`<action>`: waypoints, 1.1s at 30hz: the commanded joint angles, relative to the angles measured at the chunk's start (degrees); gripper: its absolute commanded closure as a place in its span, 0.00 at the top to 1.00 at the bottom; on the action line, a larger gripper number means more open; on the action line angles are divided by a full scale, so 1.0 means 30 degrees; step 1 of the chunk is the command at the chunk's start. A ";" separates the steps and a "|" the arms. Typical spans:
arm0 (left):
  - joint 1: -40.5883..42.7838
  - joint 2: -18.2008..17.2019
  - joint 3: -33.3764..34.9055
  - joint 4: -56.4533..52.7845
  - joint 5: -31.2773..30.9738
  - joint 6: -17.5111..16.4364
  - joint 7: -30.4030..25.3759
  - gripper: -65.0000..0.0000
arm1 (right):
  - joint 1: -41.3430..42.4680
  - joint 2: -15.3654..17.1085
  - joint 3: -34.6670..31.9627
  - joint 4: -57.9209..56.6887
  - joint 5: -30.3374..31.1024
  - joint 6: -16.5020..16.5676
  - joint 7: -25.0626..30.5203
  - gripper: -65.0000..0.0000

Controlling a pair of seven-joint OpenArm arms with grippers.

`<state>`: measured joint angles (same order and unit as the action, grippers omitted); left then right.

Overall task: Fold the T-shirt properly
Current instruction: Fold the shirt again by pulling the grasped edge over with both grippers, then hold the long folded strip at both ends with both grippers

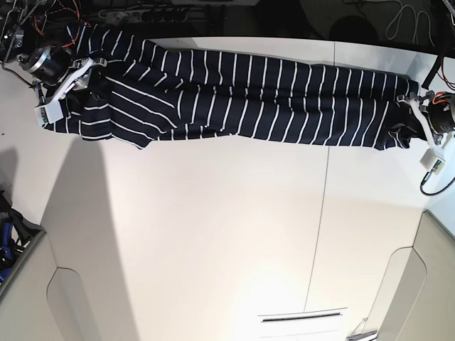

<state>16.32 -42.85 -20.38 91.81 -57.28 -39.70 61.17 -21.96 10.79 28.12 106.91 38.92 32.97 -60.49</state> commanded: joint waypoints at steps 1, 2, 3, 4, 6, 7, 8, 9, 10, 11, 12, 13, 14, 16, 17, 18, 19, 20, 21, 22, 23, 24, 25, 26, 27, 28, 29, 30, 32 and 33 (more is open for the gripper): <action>-0.0197 -0.0481 -0.0248 0.0233 -0.0262 -0.0099 -0.0474 0.42 | 0.0087 0.0211 0.0182 0.0364 0.0685 0.0073 0.0393 0.58; -0.0197 -0.0488 -0.0248 0.0233 -0.0270 -0.0099 -0.0597 0.42 | 0.0117 0.0197 0.0372 0.0452 0.1144 0.0073 0.0393 0.59; -0.0197 -0.0488 -0.0255 0.0233 -0.0277 -0.0099 -0.0648 0.42 | 0.0117 0.0204 0.0641 0.0590 0.1727 0.0080 0.0423 0.59; -0.0197 -0.0488 -0.0284 0.0233 -0.0270 -0.0099 -0.0685 0.42 | 0.0117 0.0197 0.1005 0.0823 0.2069 0.0095 0.0444 0.59; -0.0189 -0.0481 -0.0525 0.0233 -0.0488 -0.0099 -0.0656 0.42 | 0.0117 0.0197 0.1872 0.1457 0.2025 0.0095 0.0466 0.59; -0.0189 -0.0474 -0.0750 0.0233 -0.0561 -0.0099 -0.0619 0.42 | 0.0117 0.0197 0.2397 0.1836 0.2040 0.0095 0.0466 0.59; -0.0189 -0.0474 -0.1035 0.0233 -0.0641 -0.0099 -0.0605 0.42 | 0.0117 0.0197 0.2951 0.2229 0.2047 0.0095 0.0474 0.59; -0.0189 -0.0474 -0.1392 0.0233 -0.0699 -0.0099 -0.0605 0.42 | 0.0117 0.0197 0.3504 0.2630 0.2055 0.0095 0.0503 0.59; -0.0189 -0.0474 -0.1763 0.0233 -0.0780 -0.0099 -0.0590 0.42 | 0.0117 0.0189 0.4029 0.3031 0.2047 0.0087 0.0503 0.59; -0.0189 -0.0474 -0.2178 0.0233 -0.0860 -0.0099 -0.0583 0.42 | 0.0109 0.0197 0.4539 0.3424 0.2047 0.0080 0.0503 0.59; -0.0189 -0.0474 -0.2616 0.0233 -0.0962 -0.0099 -0.0576 0.42 | 0.0117 0.0197 0.5034 0.3781 0.2047 0.0080 0.0503 0.59; -0.0189 -0.0474 -0.3060 0.0233 -0.1086 -0.0099 -0.0525 0.42 | 0.0109 0.0197 0.5508 0.4116 0.2040 0.0080 0.0488 0.59; -0.0189 -0.0474 -0.3490 0.0233 -0.1158 -0.0099 -0.0444 0.42 | 0.0109 0.0197 0.5901 0.4371 0.2033 0.0080 0.0386 0.59; -0.0182 -0.0474 -0.4240 0.0233 -0.1268 -0.0099 -0.0423 0.44 | 0.0102 0.0189 0.6528 0.4597 0.2047 0.0080 -0.0015 0.59; -0.0146 -0.0474 -0.4532 0.0233 -0.1268 -0.0099 -0.0364 0.47 | 0.0051 0.0189 0.6666 0.4590 0.2055 0.0080 -0.0160 0.59; 0.0000 -0.0481 -0.4801 0.0233 -0.1268 0.0029 -0.0364 0.50 | -0.0102 0.0168 0.6681 0.4583 0.2098 0.0080 -0.0277 0.59; 0.0204 -0.0474 -0.5020 0.0233 -0.1275 0.0138 -0.0364 0.53 | -0.0350 0.0087 0.6652 0.4575 0.2113 0.0087 -0.0270 0.59; 0.0546 -0.0481 -0.5202 0.0233 -0.1268 0.0335 -0.0364 0.55 | -0.0619 -0.0066 0.6615 0.4554 0.2106 0.0087 -0.0233 0.59; 0.0889 -0.0474 -0.5333 0.0233 -0.1268 0.0379 -0.0372 0.55 | -0.0903 -0.0284 0.6615 0.4517 0.2106 0.0087 -0.0182 0.59; 0.1231 -0.0474 -0.5384 0.0226 -0.1268 0.0372 -0.0379 0.55 | -0.1107 -0.0525 0.6615 0.4444 0.2098 0.0087 -0.0102 0.59; 0.1494 -0.0466 -0.5399 0.0226 -0.1268 0.0379 -0.0386 0.55 | -0.1239 -0.0743 0.6615 0.4299 0.2098 0.0080 0.0095 0.59; 0.1705 -0.0430 -0.5391 0.0226 -0.1268 0.0372 -0.0386 0.56 | -0.1260 -0.0940 0.6615 0.4073 0.2076 0.0080 0.0219 0.59; 0.1829 -0.0306 -0.5399 0.0226 -0.1260 0.0372 -0.0386 0.56 | -0.1253 -0.1115 0.6615 0.3781 0.2011 0.0080 0.0291 0.59; 0.1945 -0.0219 -0.5399 0.0226 -0.1246 0.0372 -0.0386 0.56 | -0.1253 -0.1188 0.6557 0.3388 0.2004 0.0080 0.0401 0.59; 0.2055 -0.0087 -0.5399 0.0226 -0.1217 0.0372 -0.0379 0.56 | -0.1253 -0.1180 0.6470 0.2892 0.1887 0.0080 0.0568 0.59; 0.2135 0.0087 -0.5399 0.0226 -0.1151 0.0372 -0.0386 0.56 | -0.1246 -0.1173 0.6368 0.2288 0.1690 0.0080 0.0758 0.59; 0.2244 0.0240 -0.5399 0.0211 -0.1027 0.0372 -0.0393 0.56 | -0.1188 -0.1173 0.6273 0.1617 0.1450 0.0080 0.0969 0.59; 0.2302 0.0401 -0.5399 0.0189 -0.0969 0.0379 -0.0393 0.56 | -0.1144 -0.1166 0.6156 0.0903 0.1268 0.0080 0.1231 0.59; 0.2295 0.0714 -0.5399 0.0015 -0.0619 0.0379 -0.0444 0.56 | -0.1078 -0.1166 0.5843 -0.0444 0.1100 0.0095 0.1872 0.59; 0.2295 0.0860 -0.5399 -0.0095 -0.0401 0.0379 -0.0583 0.56 | -0.0933 -0.1166 0.5646 -0.1013 0.1005 0.0102 0.2142 0.59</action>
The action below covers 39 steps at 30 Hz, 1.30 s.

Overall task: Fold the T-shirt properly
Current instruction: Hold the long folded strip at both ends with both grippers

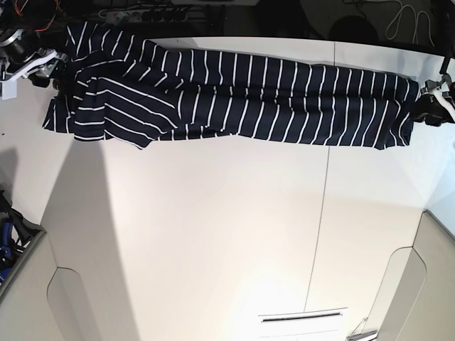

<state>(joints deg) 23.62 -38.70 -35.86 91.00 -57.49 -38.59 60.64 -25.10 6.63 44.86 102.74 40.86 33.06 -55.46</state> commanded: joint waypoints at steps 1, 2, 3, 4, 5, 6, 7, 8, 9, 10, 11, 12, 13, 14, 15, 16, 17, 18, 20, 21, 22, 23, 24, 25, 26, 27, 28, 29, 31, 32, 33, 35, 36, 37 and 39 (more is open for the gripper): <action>-0.0138 -0.0408 -0.0240 0.0073 -0.0138 0.0007 -0.0605 0.56 | 0.0277 0.0219 -0.0168 -0.0189 0.0080 0.0073 0.0605 0.59; -0.0138 -0.0372 -0.0240 -0.0066 0.0000 0.0007 -0.0794 0.56 | 0.0510 0.0219 -0.0466 -0.0699 -0.0386 0.0073 0.0736 0.59; -0.0138 -0.0386 -0.0240 -0.0262 0.0036 0.0015 -0.0852 0.56 | 0.0699 0.0219 -0.0780 -0.1180 -0.0911 0.0066 0.0867 0.59; -0.0138 -0.0386 -0.0248 -0.0430 0.0036 0.0080 -0.0896 0.56 | 0.0867 0.0219 -0.1107 -0.1603 -0.1341 0.0066 0.1020 0.59; -0.0138 -0.0386 -0.0313 -0.0583 0.0029 0.0087 -0.0925 0.56 | 0.0984 0.0219 -0.1413 -0.1953 -0.1683 0.0066 0.1158 0.59; -0.0138 -0.0386 -0.0328 -0.0758 0.0036 0.0087 -0.0925 0.56 | 0.1013 0.0219 -0.1763 -0.2208 -0.1953 0.0066 0.1443 0.59; -0.0138 -0.0386 -0.0328 -0.0925 0.0102 0.0087 -0.0925 0.56 | 0.1005 0.0219 -0.2127 -0.2397 -0.2208 0.0058 0.1807 0.59; -0.0138 -0.0386 -0.0328 -0.1056 0.0277 0.0080 -0.0991 0.56 | 0.1013 0.0219 -0.2484 -0.2572 -0.2521 0.0051 0.2149 0.59; -0.0138 -0.0386 -0.0328 -0.1166 0.0459 0.0073 -0.1173 0.56 | 0.1020 0.0219 -0.2827 -0.2710 -0.2783 0.0036 0.2477 0.59; -0.0138 -0.0386 -0.0328 -0.1268 0.0634 0.0080 -0.1399 0.56 | 0.1071 0.0219 -0.3133 -0.2820 -0.3002 -0.0080 0.2725 0.59; -0.0146 -0.0386 -0.0328 -0.1348 0.0845 0.0080 -0.1683 0.58 | 0.1209 0.0219 -0.3395 -0.2929 -0.3191 -0.0248 0.2776 0.59; -0.0138 -0.0386 -0.0328 -0.1399 0.0903 0.0080 -0.2018 0.61 | 0.1392 0.0219 -0.3621 -0.3053 -0.3366 -0.0313 0.2790 0.59; -0.0146 -0.0386 -0.0328 -0.1464 0.0896 0.0073 -0.2259 0.64 | 0.1617 0.0219 -0.3767 -0.3177 -0.3483 -0.0313 0.2790 0.59; -0.0146 -0.0386 -0.0328 -0.1515 0.0896 0.0073 -0.2455 0.66 | 0.1865 0.0219 -0.3869 -0.3264 -0.3497 -0.0313 0.2805 0.59; -0.0138 -0.0386 -0.0328 -0.1559 0.0896 0.0073 -0.2659 0.66 | 0.2120 0.0219 -0.3891 -0.3337 -0.3490 -0.0313 0.2805 0.59; -0.0146 -0.0386 -0.0328 -0.1610 0.0889 0.0073 -0.2783 0.66 | 0.2368 0.0219 -0.3891 -0.3388 -0.3497 -0.0313 0.2812 0.59; -0.0146 -0.0379 -0.0321 -0.1668 0.0860 0.0073 -0.2827 0.66 | 0.2608 0.0219 -0.3891 -0.3410 -0.3497 -0.0313 0.2805 0.59; -0.0146 -0.0379 -0.0321 -0.1719 0.0699 0.0066 -0.2863 0.66 | 0.2871 0.0219 -0.3891 -0.3417 -0.3497 -0.0313 0.2790 0.59; -0.0160 -0.0379 -0.0321 -0.1829 0.0335 0.0058 -0.2885 0.66 | 0.3308 0.0219 -0.3891 -0.3432 -0.3497 -0.0313 0.2783 0.59; -0.0197 -0.0379 -0.0321 -0.1909 0.0197 -0.0080 -0.2900 0.66 | 0.3504 0.0219 -0.3891 -0.3432 -0.3497 -0.0313 0.2769 0.59; -0.0197 -0.0379 -0.0321 -0.1996 0.0022 -0.0138 -0.2943 0.66 | 0.3657 0.0233 -0.3898 -0.3432 -0.3490 -0.0313 0.2776 0.59; -0.0197 -0.0379 -0.0321 -0.2084 -0.0342 -0.0335 -0.2936 0.66 | 0.3759 0.0262 -0.3898 -0.3432 -0.3490 -0.0313 0.2769 0.59; -0.0189 -0.0372 -0.0321 -0.2186 -0.0831 -0.0452 -0.2914 0.66 | 0.3796 0.0277 -0.3905 -0.3432 -0.3475 -0.0313 0.2783 0.59; -0.0189 -0.0372 -0.0299 -0.2280 -0.1195 -0.0471 -0.2841 0.66 | 0.3803 0.0306 -0.3912 -0.3432 -0.3490 -0.0313 0.2783 0.59; -0.0197 -0.0350 -0.0284 -0.2339 -0.1297 -0.0471 -0.2841 0.66 | 0.3796 0.0313 -0.3927 -0.3432 -0.3483 -0.0313 0.2776 0.59; -0.0197 -0.0291 -0.0284 -0.2346 -0.1348 -0.0471 -0.2863 0.66 | 0.3796 0.0313 -0.3927 -0.3432 -0.3490 -0.0313 0.2769 0.59; -0.0197 -0.0211 -0.0284 -0.2346 -0.1508 -0.0471 -0.2849 0.66 | 0.3796 0.0321 -0.3927 -0.3432 -0.3490 -0.0313 0.2761 0.59; -0.0197 -0.0087 -0.0284 -0.2346 -0.1712 -0.0471 -0.2849 0.66 | 0.3796 0.0321 -0.3934 -0.3432 -0.3483 -0.0313 0.2761 0.59; -0.0197 0.0233 -0.0284 -0.2346 -0.2069 -0.0471 -0.2688 0.66 | 0.3796 0.0313 -0.3934 -0.3432 -0.3483 -0.0313 0.2769 0.59; -0.0189 0.0386 -0.0284 -0.2346 -0.2062 -0.0471 -0.2688 0.66 | 0.3796 0.0321 -0.3927 -0.3432 -0.3483 -0.0313 0.2761 0.59; -0.0197 0.0590 -0.0284 -0.2346 -0.2055 -0.0471 -0.2688 0.66 | 0.3796 0.0321 -0.3927 -0.3432 -0.3490 -0.0313 0.2747 0.59; -0.0197 0.0969 -0.0284 -0.2346 -0.2040 -0.0471 -0.2645 0.66 | 0.3796 0.0313 -0.3934 -0.3432 -0.3475 -0.0321 0.2623 0.59; -0.0197 0.1137 -0.0277 -0.2346 -0.1909 -0.0471 -0.2652 0.66 | 0.3796 0.0321 -0.3927 -0.3432 -0.3483 -0.0313 0.2608 0.59; -0.0197 0.1275 -0.0270 -0.2346 -0.1661 -0.0471 -0.2688 0.66 | 0.3796 0.0321 -0.3927 -0.3432 -0.3483 -0.0313 0.2557 0.59; -0.0197 0.1464 -0.0270 -0.2346 -0.0801 -0.0471 -0.3126 0.66 | 0.3796 0.0321 -0.3927 -0.3432 -0.3468 -0.0313 0.2470 0.59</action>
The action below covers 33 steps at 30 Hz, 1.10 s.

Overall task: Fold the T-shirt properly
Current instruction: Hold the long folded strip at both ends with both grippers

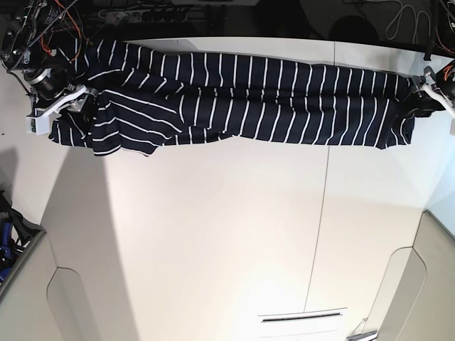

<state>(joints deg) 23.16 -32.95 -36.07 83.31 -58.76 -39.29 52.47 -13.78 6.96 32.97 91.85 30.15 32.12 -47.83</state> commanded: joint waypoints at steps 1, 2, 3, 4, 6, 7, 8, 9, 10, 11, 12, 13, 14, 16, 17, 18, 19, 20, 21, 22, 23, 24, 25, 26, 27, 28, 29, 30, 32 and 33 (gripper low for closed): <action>-0.0044 -0.0437 -0.0197 0.0211 0.0277 -0.0237 -0.0831 0.66 | 0.0022 0.0211 0.0036 0.0197 0.0095 0.0000 -0.0073 0.59; -0.0044 -0.0437 -0.0197 0.0204 0.0896 -0.0237 -0.1268 0.66 | 0.0022 0.0211 0.0029 0.0197 0.0109 0.0000 -0.0073 0.59; -0.0044 -0.0444 -0.0197 0.0204 0.1472 -0.0237 -0.1712 0.66 | 0.0022 0.0211 0.0036 0.0197 0.0153 0.0000 -0.0080 0.59; -0.0044 -0.0444 -0.0197 0.0204 0.1960 -0.0237 -0.2004 0.66 | 0.0022 0.0211 0.0029 0.0197 0.0248 0.0000 -0.0146 0.59; -0.0044 -0.0444 -0.0015 0.0204 0.2535 -0.0237 -0.2171 0.66 | 0.0022 0.0211 0.0029 0.0197 0.0379 0.0007 -0.0313 0.59; -0.0044 -0.0444 0.0204 0.0189 0.2710 -0.0237 -0.2164 0.66 | 0.0022 0.0204 0.0029 0.0197 0.0459 0.0007 -0.0379 0.59; -0.0044 -0.0444 0.0576 0.0153 0.2878 -0.0237 -0.2164 0.66 | 0.0022 0.0211 0.0036 0.0197 0.0605 0.0007 -0.0430 0.59; -0.0044 -0.0444 0.1020 0.0095 0.2951 -0.0237 -0.2164 0.66 | 0.0022 0.0204 0.0029 0.0197 0.0729 0.0007 -0.0437 0.59; -0.0044 -0.0444 0.1508 0.0036 0.3002 -0.0237 -0.2215 0.66 | 0.0022 0.0204 0.0036 0.0197 0.0801 0.0007 -0.0452 0.59; -0.0044 -0.0444 0.1996 -0.0007 0.3162 -0.0237 -0.2324 0.66 | 0.0022 0.0211 0.0036 0.0197 0.0809 0.0007 -0.0525 0.59; -0.0044 -0.0444 0.2382 -0.0044 0.3490 -0.0237 -0.2535 0.66 | 0.0022 0.0211 0.0036 0.0197 0.0801 0.0007 -0.0627 0.59; -0.0044 -0.0444 0.2667 -0.0124 0.3818 -0.0237 -0.2776 0.66 | 0.0022 0.0211 0.0036 0.0197 0.0794 0.0015 -0.0765 0.59; -0.0044 -0.0444 0.2834 -0.0248 0.4000 -0.0237 -0.3024 0.66 | -0.0029 0.0211 0.0036 0.0197 0.0794 0.0007 -0.0925 0.59; -0.0044 -0.0444 0.3009 -0.0401 0.4014 -0.0237 -0.3140 0.66 | -0.0080 0.0211 0.0036 0.0197 0.0801 0.0007 -0.1144 0.59; -0.0044 -0.0444 0.3067 -0.0401 0.3956 -0.0237 -0.3126 0.66 | -0.0087 0.0211 0.0036 0.0197 0.0801 0.0007 -0.1180 0.59; -0.0044 -0.0444 0.3133 -0.0401 0.3905 -0.0237 -0.3111 0.66 | -0.0080 0.0211 0.0036 0.0197 0.0801 0.0015 -0.1224 0.59; -0.0044 -0.0444 0.3191 -0.0401 0.3730 -0.0237 -0.3111 0.66 | -0.0080 0.0211 0.0036 0.0197 0.0816 0.0007 -0.1217 0.59; -0.0044 -0.0444 0.3206 -0.0401 0.3548 -0.0237 -0.3111 0.66 | -0.0073 0.0211 0.0036 0.0197 0.0838 0.0007 -0.1209 0.59; -0.0044 -0.0437 0.3206 -0.0401 0.3308 -0.0237 -0.3111 0.66 | -0.0080 0.0211 0.0036 0.0197 0.0962 0.0007 -0.1224 0.59; -0.0044 -0.0437 0.3206 -0.0401 0.3213 -0.0237 -0.3118 0.64 | -0.0080 0.0211 0.0036 0.0197 0.0976 0.0007 -0.1290 0.59; -0.0044 -0.0437 0.3206 -0.0401 0.3206 -0.0237 -0.3118 0.56 | -0.0080 0.0211 0.0036 0.0197 0.1035 0.0007 -0.1384 0.59; -0.0044 -0.0437 0.3206 -0.0401 0.3228 -0.0237 -0.3126 0.45 | -0.0080 0.0211 0.0036 0.0197 0.1144 0.0015 -0.1486 0.59; -0.0044 -0.0437 0.3206 -0.0401 0.3235 -0.0237 -0.3126 0.30 | -0.0080 0.0211 0.0036 0.0197 0.1180 0.0015 -0.1574 0.59; -0.0044 -0.0437 0.3206 -0.0401 0.3228 -0.0237 -0.3140 0.16 | -0.0080 0.0211 0.0036 0.0197 0.1173 0.0015 -0.1574 0.59; -0.0058 -0.0437 0.3206 -0.0401 0.3220 -0.0237 -0.3191 0.03 | -0.0080 0.0211 0.0036 0.0197 0.1173 0.0015 -0.1574 0.59; -0.0095 -0.0444 0.3206 -0.0401 0.3220 -0.0237 -0.3366 0.00 | -0.0080 0.0211 0.0036 0.0197 0.1173 0.0007 -0.1574 0.59; -0.0109 -0.0452 0.3198 -0.0401 0.3228 -0.0237 -0.3570 0.00 | -0.0080 0.0211 0.0036 0.0197 0.1180 0.0015 -0.1574 0.59; -0.0168 -0.0452 0.3191 -0.0379 0.3213 -0.0237 -0.3636 0.00 | -0.0080 0.0211 0.0036 0.0197 0.1180 0.0015 -0.1574 0.59; -0.0386 -0.0459 0.2994 -0.0255 0.3235 -0.0237 -0.3555 0.00 | -0.0080 0.0211 0.0036 0.0197 0.1158 0.0015 -0.1603 0.59; -0.0452 -0.0452 0.2783 -0.0095 0.3220 -0.0237 -0.3548 0.00 | -0.0080 0.0211 0.0036 0.0197 0.1173 0.0015 -0.1639 0.59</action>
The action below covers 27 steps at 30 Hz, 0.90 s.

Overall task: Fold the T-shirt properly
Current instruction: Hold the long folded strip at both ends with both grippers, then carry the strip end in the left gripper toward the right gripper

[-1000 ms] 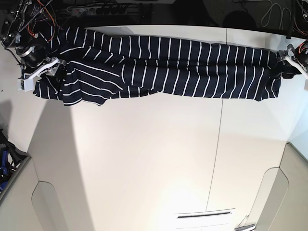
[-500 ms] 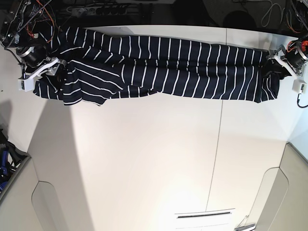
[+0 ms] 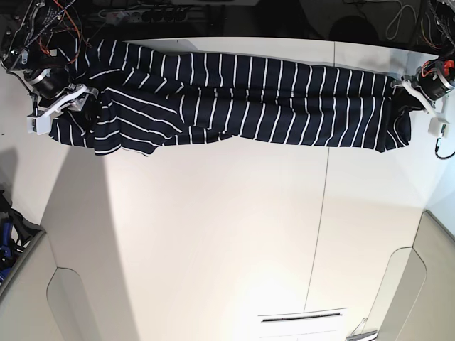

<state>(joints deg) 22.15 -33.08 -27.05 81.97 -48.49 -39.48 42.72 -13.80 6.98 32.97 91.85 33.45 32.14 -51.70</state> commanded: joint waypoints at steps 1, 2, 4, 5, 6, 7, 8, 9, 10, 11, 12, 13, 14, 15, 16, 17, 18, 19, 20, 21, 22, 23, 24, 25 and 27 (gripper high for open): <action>-0.0131 -0.0415 -0.0481 0.0641 -0.0255 -0.0172 -0.0306 0.00 | -0.0073 0.0204 0.0036 0.0197 0.0058 0.0007 -0.0357 0.59; -0.0124 -0.0408 -0.0765 0.1056 -0.0350 -0.0172 -0.0233 0.00 | -0.0073 0.0204 0.0036 0.0197 0.0058 0.0007 -0.0364 0.59; -0.0117 -0.0408 -0.1209 0.2178 -0.0641 -0.0172 0.0423 0.00 | -0.0066 0.0204 0.0036 0.0197 0.0073 0.0000 -0.0357 0.59; -0.0109 -0.0408 -0.1311 0.2885 -0.0707 -0.0172 0.0816 0.00 | -0.0066 0.0204 0.0036 0.0197 0.0073 0.0000 -0.0350 0.59; -0.0058 -0.0408 -0.1355 0.3687 -0.0780 -0.0172 0.1173 0.00 | -0.0066 0.0204 0.0036 0.0197 0.0073 0.0000 -0.0350 0.59; 0.0000 -0.0401 -0.1348 0.4561 -0.0925 -0.0172 0.1486 0.00 | -0.0066 0.0204 0.0036 0.0197 0.0066 0.0000 -0.0357 0.59; 0.0066 -0.0393 -0.1348 0.5457 -0.1239 -0.0172 0.1814 0.00 | -0.0073 0.0204 0.0036 0.0197 0.0066 0.0000 -0.0364 0.59; 0.0168 -0.0350 -0.1348 0.6360 -0.1661 -0.0172 0.2113 0.00 | -0.0073 0.0204 0.0036 0.0197 0.0058 0.0000 -0.0364 0.59; 0.0306 -0.0328 -0.1348 0.7278 -0.2062 -0.0172 0.2324 0.00 | -0.0073 0.0204 0.0036 0.0197 0.0058 0.0000 -0.0379 0.59; 0.0459 -0.0240 -0.1341 0.8182 -0.2441 -0.0172 0.2521 0.00 | -0.0073 0.0204 0.0036 0.0197 0.0058 0.0000 -0.0423 0.59; 0.0663 -0.0109 -0.1341 0.9056 -0.2696 -0.0172 0.2586 0.00 | -0.0073 0.0204 0.0036 0.0197 0.0058 0.0007 -0.0437 0.59; 0.0874 0.0087 -0.1326 0.9887 -0.2783 -0.0172 0.2579 0.00 | -0.0073 0.0204 0.0036 0.0197 0.0058 0.0007 -0.0437 0.59; 0.1042 0.0328 -0.1297 1.0703 -0.2856 -0.0172 0.2579 0.00 | -0.0073 0.0204 0.0036 0.0197 0.0058 0.0000 -0.0437 0.59; 0.1202 0.0576 -0.1180 1.1453 -0.2958 -0.0172 0.2579 0.00 | -0.0073 0.0204 0.0036 0.0197 0.0058 0.0000 -0.0437 0.59; 0.1282 0.0794 -0.0962 1.2131 -0.3089 -0.0172 0.2579 0.00 | -0.0066 0.0204 0.0036 0.0197 0.0066 0.0000 -0.0444 0.59; 0.1304 0.1049 -0.0663 1.2735 -0.3191 -0.0172 0.2579 0.00 | -0.0073 0.0204 0.0036 0.0197 0.0066 0.0000 -0.0437 0.59; 0.1290 0.1304 -0.0197 1.3253 -0.3191 -0.0172 0.2579 0.00 | -0.0073 0.0204 0.0036 0.0197 0.0066 0.0000 -0.0437 0.59; 0.1282 0.1508 0.0401 1.3639 -0.3184 -0.0172 0.2565 0.00 | -0.0073 0.0204 0.0036 0.0197 0.0066 0.0000 -0.0437 0.59; 0.1282 0.1712 0.1100 1.3886 -0.3169 -0.0172 0.2565 0.00 | -0.0073 0.0204 0.0036 0.0197 0.0058 0.0000 -0.0474 0.59; 0.1275 0.1902 0.1909 1.3945 -0.3104 -0.0172 0.2565 0.00 | -0.0073 0.0204 0.0036 0.0197 0.0066 0.0007 -0.0576 0.59; 0.1239 0.2120 0.2783 1.3930 -0.2849 -0.0172 0.2565 0.00 | -0.0066 0.0204 0.0036 0.0197 0.0073 0.0000 -0.0648 0.59; 0.1209 0.2361 0.3694 1.3923 -0.2113 -0.0172 0.2514 0.00 | -0.0073 0.0204 0.0036 0.0197 0.0066 0.0000 -0.0648 0.59; 0.1173 0.2637 0.4597 1.3901 -0.1282 -0.0172 0.2390 0.00 | -0.0073 0.0204 0.0036 0.0197 0.0058 0.0007 -0.0656 0.59; 0.1137 0.2922 0.5464 1.3879 -0.0386 -0.0172 0.2069 0.00 | -0.0073 0.0204 0.0036 0.0197 0.0066 0.0000 -0.0663 0.59; 0.1137 0.3402 0.7045 1.3843 0.1166 0.0080 0.1086 0.00 | -0.0066 0.0204 0.0036 0.0197 0.0168 0.0007 -0.0656 0.59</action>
<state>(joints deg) 25.85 -22.48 -5.50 122.56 -43.59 -39.11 47.46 -13.80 6.98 32.97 91.88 34.04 32.16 -52.73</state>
